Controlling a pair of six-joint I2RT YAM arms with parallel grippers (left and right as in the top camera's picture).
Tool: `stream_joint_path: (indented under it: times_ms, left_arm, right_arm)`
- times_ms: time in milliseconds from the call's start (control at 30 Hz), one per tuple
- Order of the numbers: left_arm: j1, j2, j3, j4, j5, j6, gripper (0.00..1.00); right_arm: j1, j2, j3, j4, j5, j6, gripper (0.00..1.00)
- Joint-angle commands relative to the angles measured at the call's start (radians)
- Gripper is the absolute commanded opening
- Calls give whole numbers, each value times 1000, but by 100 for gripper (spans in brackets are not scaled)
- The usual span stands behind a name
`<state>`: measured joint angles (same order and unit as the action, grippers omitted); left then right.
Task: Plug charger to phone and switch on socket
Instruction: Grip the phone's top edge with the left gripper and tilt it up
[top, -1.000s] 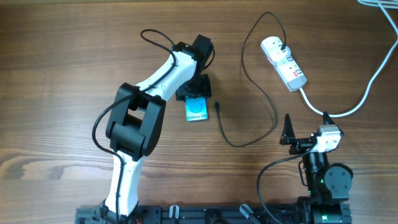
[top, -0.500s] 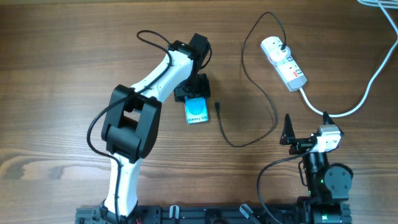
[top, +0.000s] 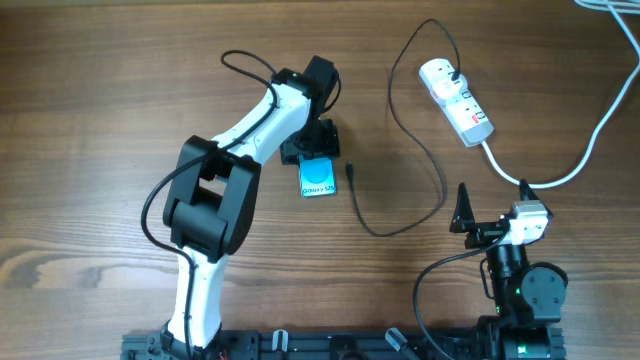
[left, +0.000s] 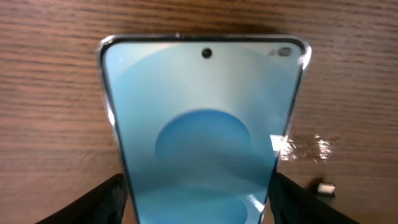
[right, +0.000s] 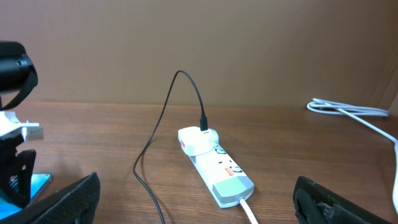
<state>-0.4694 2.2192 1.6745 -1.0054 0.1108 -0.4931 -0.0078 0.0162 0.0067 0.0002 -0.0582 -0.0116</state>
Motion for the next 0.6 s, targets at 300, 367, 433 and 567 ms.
stream_joint_path:
  times_ms: [300, 367, 433, 567]
  left_arm:
    - [-15, -24, -86, 56, -7, -13, 93]
    - [-22, -24, -86, 56, -7, -13, 93]
    - [-30, -24, -86, 56, -7, -13, 93]
    - [-56, -24, -87, 54, -77, -51, 93]
  right_arm:
    - [-5, -5, -2, 2, 13, 12, 100]
    - [-5, -5, -2, 2, 13, 13, 100]
    - [-5, -5, -2, 2, 13, 12, 100]
    - [-5, -5, -2, 2, 13, 12, 100]
